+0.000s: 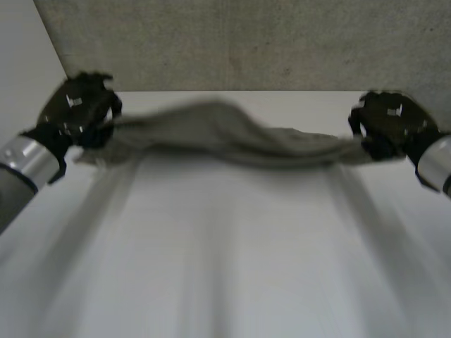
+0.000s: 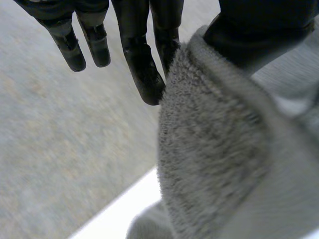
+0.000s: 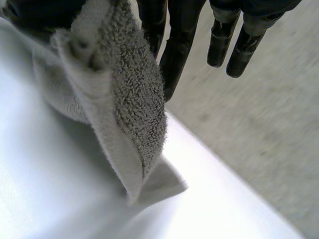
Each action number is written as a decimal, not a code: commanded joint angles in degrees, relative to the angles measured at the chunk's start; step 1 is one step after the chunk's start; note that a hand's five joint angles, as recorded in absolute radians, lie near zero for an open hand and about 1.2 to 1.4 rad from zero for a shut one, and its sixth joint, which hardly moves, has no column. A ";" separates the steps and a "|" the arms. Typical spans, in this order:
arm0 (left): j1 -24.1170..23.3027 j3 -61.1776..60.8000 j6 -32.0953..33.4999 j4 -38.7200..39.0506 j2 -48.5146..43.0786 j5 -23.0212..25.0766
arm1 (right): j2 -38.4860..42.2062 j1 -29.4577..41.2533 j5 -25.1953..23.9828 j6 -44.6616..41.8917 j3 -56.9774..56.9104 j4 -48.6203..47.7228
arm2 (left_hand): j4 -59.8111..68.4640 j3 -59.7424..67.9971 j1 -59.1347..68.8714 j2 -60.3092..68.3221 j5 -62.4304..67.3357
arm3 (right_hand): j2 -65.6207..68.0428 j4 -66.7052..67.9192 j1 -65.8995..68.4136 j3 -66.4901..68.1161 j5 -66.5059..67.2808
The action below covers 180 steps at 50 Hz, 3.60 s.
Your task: Fold the towel.
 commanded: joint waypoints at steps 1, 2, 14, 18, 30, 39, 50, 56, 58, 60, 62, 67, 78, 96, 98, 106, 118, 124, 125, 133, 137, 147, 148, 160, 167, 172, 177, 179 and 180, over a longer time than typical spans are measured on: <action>2.48 -8.98 5.27 -3.31 7.90 3.48 | -5.64 -3.50 -4.62 -0.73 8.53 0.61 | -3.36 -2.93 6.70 2.81 3.45 | 4.51 -4.37 4.53 -2.45 3.78; 2.49 -8.99 5.27 -3.33 7.93 3.49 | -9.03 -4.46 -4.88 -0.21 9.75 1.04 | -3.36 -2.93 6.70 2.81 3.45 | 4.51 -4.37 4.53 -2.45 3.78; 11.63 -11.55 2.90 -16.94 23.05 11.66 | -20.41 -10.88 -8.57 0.68 8.98 12.02 | -3.36 -2.93 6.70 2.81 3.45 | 4.51 -4.37 4.53 -2.45 3.78; 11.28 -10.58 2.72 -15.99 19.38 11.93 | -17.94 -10.53 -8.40 0.67 6.51 11.94 | -3.36 -2.93 6.70 2.81 3.45 | 4.51 -4.37 4.53 -2.45 3.78; 1.01 4.16 3.51 -14.58 -6.45 7.98 | 5.67 -5.00 -2.09 0.50 -8.59 12.91 | -3.36 -2.93 6.70 2.81 3.45 | 4.51 -4.37 4.53 -2.45 3.78; -0.49 21.04 5.62 -15.71 -23.69 1.83 | 15.63 -3.32 1.09 0.59 -15.28 12.12 | -3.36 -2.93 6.70 2.81 3.45 | 4.51 -4.37 4.53 -2.45 3.78; -1.29 31.78 6.32 -16.25 -33.54 0.50 | 24.95 -0.25 9.53 0.67 -21.88 6.50 | -3.36 -2.93 6.70 2.81 3.45 | 4.51 -4.37 4.53 -2.45 3.78; -1.99 32.40 6.41 -16.07 -34.70 0.50 | 26.79 0.81 10.14 1.03 -23.11 6.15 | -3.36 -2.93 6.70 2.81 3.45 | 4.51 -4.37 4.53 -2.45 3.78; -2.43 32.49 6.41 -15.55 -35.57 0.50 | 27.23 0.81 10.41 1.03 -23.19 6.14 | -3.36 -2.93 6.70 2.81 3.45 | 4.51 -4.37 4.53 -2.45 3.78; -2.43 32.58 6.50 -15.28 -36.01 0.50 | 28.72 0.81 10.67 0.94 -23.63 6.14 | -3.36 -2.93 6.70 2.81 3.45 | 4.51 -4.37 4.53 -2.45 3.78; -2.43 32.58 6.50 -15.10 -36.37 0.50 | 29.42 0.89 10.58 0.94 -23.72 6.14 | -3.36 -2.93 6.70 2.81 3.45 | 4.51 -4.37 4.53 -2.45 3.78; -2.52 32.58 6.50 -14.84 -37.24 0.50 | 30.66 1.07 10.41 0.94 -23.81 5.79 | -3.36 -2.93 6.70 2.81 3.45 | 4.51 -4.37 4.53 -2.45 3.78; -2.61 32.14 8.78 -14.40 -36.89 0.32 | 30.31 2.30 11.46 1.29 -23.29 1.14 | -3.36 -2.93 -16.82 -20.72 -20.07 | -56.80 -4.37 -56.79 -2.45 -57.53; -3.14 25.90 7.91 -13.35 -28.29 -1.43 | 19.76 2.39 12.08 6.30 -18.80 -3.70 | -3.36 -2.93 -62.58 -66.47 -65.83 | -65.49 -4.37 -65.47 -2.45 -66.22; -2.87 25.03 7.56 -13.43 -26.63 -1.43 | 16.27 2.13 12.17 6.65 -17.05 -3.52 | -3.36 -2.93 -62.41 -66.30 -65.66 | -65.49 -4.37 -65.47 -2.45 -66.22; -2.70 21.07 2.11 -13.35 -18.36 -1.26 | 5.10 2.48 11.29 5.95 -7.13 -2.56 | -3.36 -2.93 -62.41 -66.30 -65.66 | -65.49 -4.37 -65.47 -2.45 -66.22; -2.17 6.68 -0.54 -13.43 -7.29 -3.27 | -0.89 1.86 11.20 0.59 6.25 0.61 | -3.36 -2.93 -60.90 -64.80 -64.15 | -65.49 -4.37 -65.47 -2.45 -66.22; -2.52 -0.73 -0.45 -13.26 -2.88 -10.05 | 0.59 1.51 11.38 -3.63 11.69 0.70 | -3.36 -2.93 -60.56 -64.45 -63.81 | -59.85 -4.37 -59.84 -2.45 -60.58; -2.87 -2.47 -0.36 -13.26 -2.27 -12.74 | 1.47 0.47 11.20 -3.89 12.31 0.43 | -3.36 -2.93 -60.73 -64.62 -63.98 | -59.85 -4.37 -59.84 -2.45 -60.58; -3.22 -5.65 -0.36 -12.82 -4.01 -18.57 | 5.95 -2.35 10.41 -4.07 14.16 -6.67 | -3.36 -2.93 -60.56 -64.45 -63.81 | -52.65 -4.37 -52.64 -2.45 -53.38; -3.13 -5.74 -0.36 -12.73 -6.04 -18.75 | 7.63 -3.15 10.41 -4.07 14.25 -9.59 | -3.36 -2.93 -60.06 -63.95 -63.30 | -48.41 -4.37 -48.40 -2.45 -49.14; -3.31 -5.57 -0.36 -8.52 -7.80 -21.20 | 10.97 -3.50 10.41 -4.07 13.46 -11.70 | -3.36 -2.93 -60.06 -63.95 -63.30 | -40.84 -4.37 -40.83 -2.45 -41.57; -3.31 -5.57 -0.36 -8.51 -7.80 -21.21 | 11.41 -3.50 10.41 -4.07 13.19 -11.96 | -3.36 -2.93 -60.06 -63.95 -63.30 | -40.84 -4.37 -40.83 -2.45 -41.57; -3.75 -5.74 -0.36 -7.98 -8.15 -22.00 | 14.75 -3.50 10.32 -3.72 11.70 -11.96 | -3.36 -2.93 -60.56 -64.45 -63.81 | -40.85 -4.37 -40.83 -2.45 -41.58; -4.54 -5.83 -0.36 -7.98 -8.06 -22.00 | 15.54 -4.11 9.62 -3.10 10.91 -11.96 | -3.36 -2.93 -60.56 -64.45 -63.81 | 4.31 -4.37 4.32 -2.45 3.58; -4.37 -5.92 -0.45 -7.98 -7.98 -22.00 | 15.37 -6.13 8.82 -3.19 10.21 -11.53 | -3.36 -2.93 -60.56 -64.45 -63.81 | 4.51 -4.37 4.53 -2.45 3.78; -3.84 -6.44 -0.45 -7.98 -7.80 -22.00 | 13.97 -12.09 8.56 -4.51 9.85 -11.09 | -3.36 -2.93 -60.90 -64.79 -64.14 | 4.51 -4.37 4.53 -2.45 3.78; -3.75 -6.53 -0.36 -7.98 -7.80 -22.00 | 13.26 -14.11 8.13 -5.64 9.50 -10.73 | -3.36 -2.93 -60.90 -64.79 -64.15 | 4.51 -4.37 4.53 -2.45 3.78; -3.75 -6.53 -0.36 -7.98 -7.80 -21.91 | 13.26 -14.13 8.12 -5.65 9.50 -10.73 | -3.36 -2.93 -61.06 -64.96 -64.31 | 4.51 -4.37 4.53 -2.45 3.78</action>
